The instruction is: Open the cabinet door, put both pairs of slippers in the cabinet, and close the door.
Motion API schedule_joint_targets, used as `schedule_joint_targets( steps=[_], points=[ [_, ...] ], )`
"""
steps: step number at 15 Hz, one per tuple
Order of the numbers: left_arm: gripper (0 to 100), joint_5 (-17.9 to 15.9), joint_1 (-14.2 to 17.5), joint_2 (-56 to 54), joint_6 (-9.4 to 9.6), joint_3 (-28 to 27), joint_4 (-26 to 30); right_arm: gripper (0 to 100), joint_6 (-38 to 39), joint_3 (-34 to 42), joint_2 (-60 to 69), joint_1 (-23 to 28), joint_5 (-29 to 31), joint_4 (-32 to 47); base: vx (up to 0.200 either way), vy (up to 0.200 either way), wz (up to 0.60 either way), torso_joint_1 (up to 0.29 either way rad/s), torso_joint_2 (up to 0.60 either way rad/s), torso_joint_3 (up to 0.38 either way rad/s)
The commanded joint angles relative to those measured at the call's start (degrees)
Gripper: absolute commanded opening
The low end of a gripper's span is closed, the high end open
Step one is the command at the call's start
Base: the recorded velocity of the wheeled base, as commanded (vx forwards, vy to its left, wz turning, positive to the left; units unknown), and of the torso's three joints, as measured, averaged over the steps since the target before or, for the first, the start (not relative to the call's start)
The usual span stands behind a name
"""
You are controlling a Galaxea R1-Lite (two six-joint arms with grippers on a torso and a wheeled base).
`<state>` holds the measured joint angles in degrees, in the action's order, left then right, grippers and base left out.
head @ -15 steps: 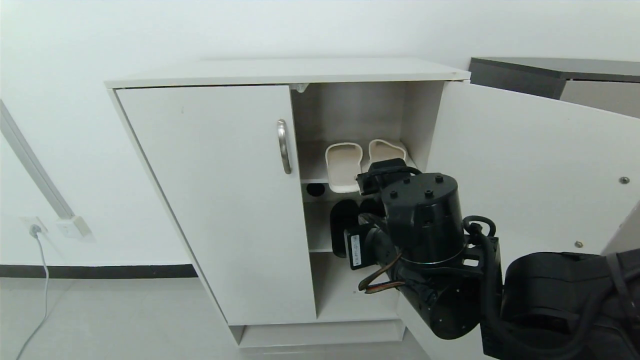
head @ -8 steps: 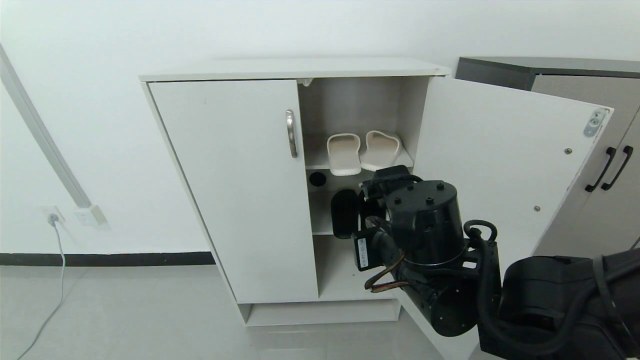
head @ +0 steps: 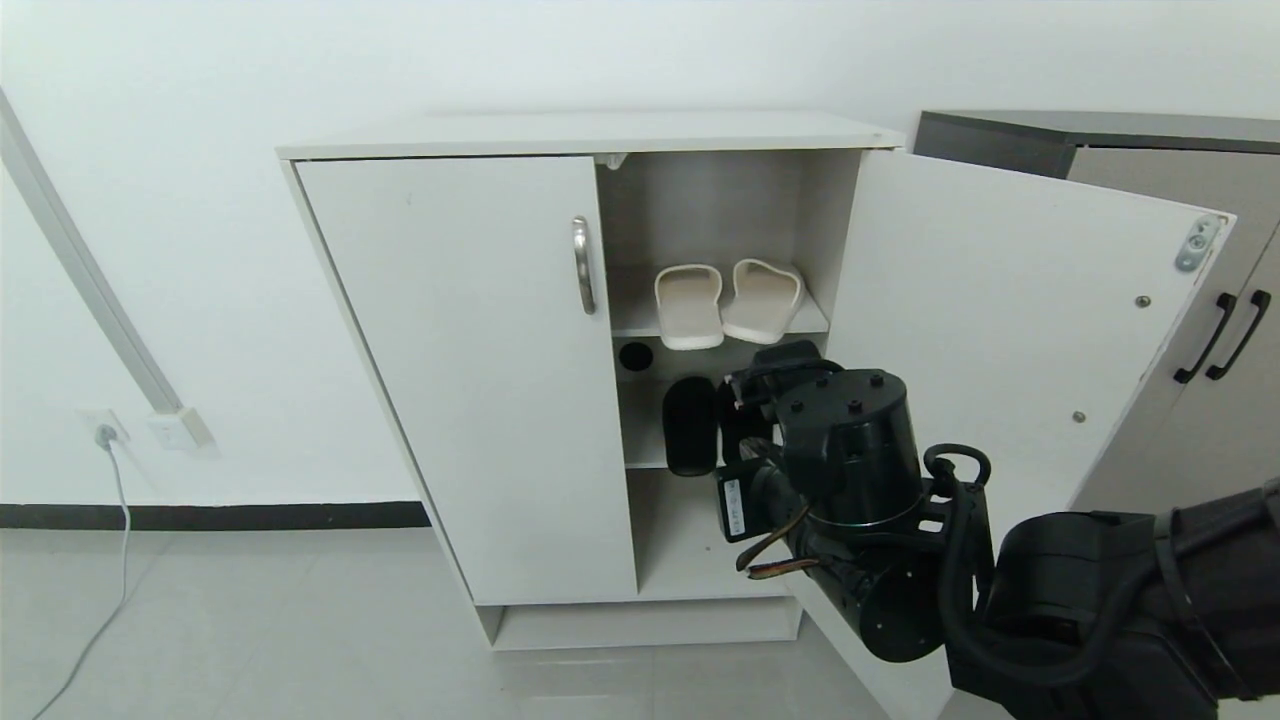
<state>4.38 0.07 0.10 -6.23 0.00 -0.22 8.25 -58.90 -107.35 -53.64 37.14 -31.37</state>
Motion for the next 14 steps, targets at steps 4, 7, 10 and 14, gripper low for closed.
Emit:
schedule_joint_targets(
  steps=[4, 7, 10, 14],
  points=[
    [0, 0.02, 0.01, 0.08, -0.01, 0.0, -0.04, 0, 0.1, 0.02, -0.4, 0.03, -0.05, -0.01, 0.0, 0.0, 0.0, 0.0, 0.0, 0.0],
    [0, 0.02, 0.01, 0.08, -0.01, 0.0, -0.04, 0, -0.08, 0.02, -0.67, 0.03, -0.05, -0.01, 0.0, 0.0, 0.0, 0.0, 0.0, 0.0],
    [0, 0.02, 0.01, 0.08, -0.01, 0.0, -0.04, 0, 0.01, -0.16, -1.37, 0.03, -0.05, -0.01, 0.0, 0.0, 0.0, 0.002, -0.15, -0.23],
    [0, 0.02, 0.01, 0.08, -0.01, 0.0, -0.04, 0, 0.01, -0.25, -1.28, 0.11, -0.05, -0.01, 0.0, 0.0, 0.0, 0.038, -0.45, -0.358]
  ],
)
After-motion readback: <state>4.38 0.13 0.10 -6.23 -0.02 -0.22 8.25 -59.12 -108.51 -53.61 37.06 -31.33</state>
